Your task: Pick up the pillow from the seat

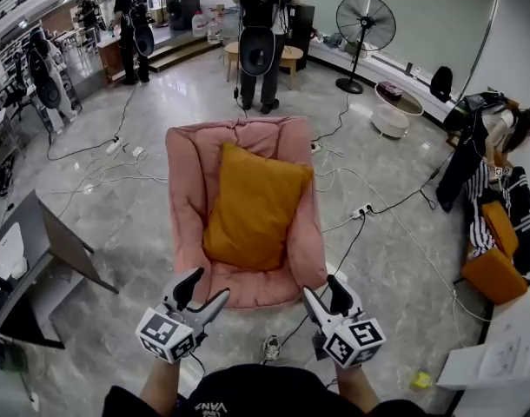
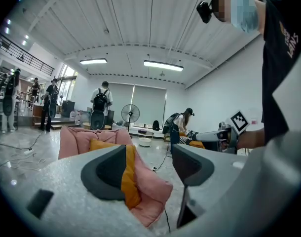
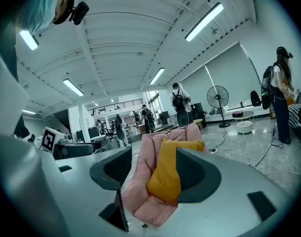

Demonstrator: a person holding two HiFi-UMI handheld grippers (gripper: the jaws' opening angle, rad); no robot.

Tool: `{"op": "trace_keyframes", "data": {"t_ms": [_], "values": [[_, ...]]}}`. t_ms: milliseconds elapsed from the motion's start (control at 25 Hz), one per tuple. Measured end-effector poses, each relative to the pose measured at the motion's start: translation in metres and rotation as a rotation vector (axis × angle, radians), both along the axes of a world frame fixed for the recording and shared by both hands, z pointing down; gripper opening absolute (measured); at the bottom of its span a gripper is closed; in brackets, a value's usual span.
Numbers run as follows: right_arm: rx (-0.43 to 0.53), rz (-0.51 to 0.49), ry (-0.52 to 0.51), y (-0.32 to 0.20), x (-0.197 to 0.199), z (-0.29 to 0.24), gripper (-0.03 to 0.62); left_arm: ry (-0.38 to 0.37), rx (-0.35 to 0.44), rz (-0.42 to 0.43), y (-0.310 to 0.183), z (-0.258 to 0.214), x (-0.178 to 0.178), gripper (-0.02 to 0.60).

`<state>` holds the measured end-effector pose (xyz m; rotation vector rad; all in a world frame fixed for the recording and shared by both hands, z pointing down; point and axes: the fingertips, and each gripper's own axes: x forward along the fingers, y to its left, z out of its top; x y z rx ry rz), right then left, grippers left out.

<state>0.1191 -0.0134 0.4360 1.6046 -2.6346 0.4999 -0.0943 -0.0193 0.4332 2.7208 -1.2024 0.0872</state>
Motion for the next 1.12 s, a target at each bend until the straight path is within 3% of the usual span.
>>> {"op": "trace_keyframes", "data": {"t_ms": [360,720,1120], "values": [[-0.058,-0.072,-0.037,-0.058,0.041,0.018,0.256,-0.015,-0.037,-0.040,-0.049,0.011,0.058,0.288],[-0.113,-0.077,-0.032,-0.112,0.033,0.044,0.252,0.019,-0.108,-0.129,-0.099,0.039,0.025,0.288],[-0.136,0.039,-0.026,-0.208,0.022,0.062,0.250,-0.011,-0.131,-0.050,-0.220,0.054,0.004,0.288]]}}
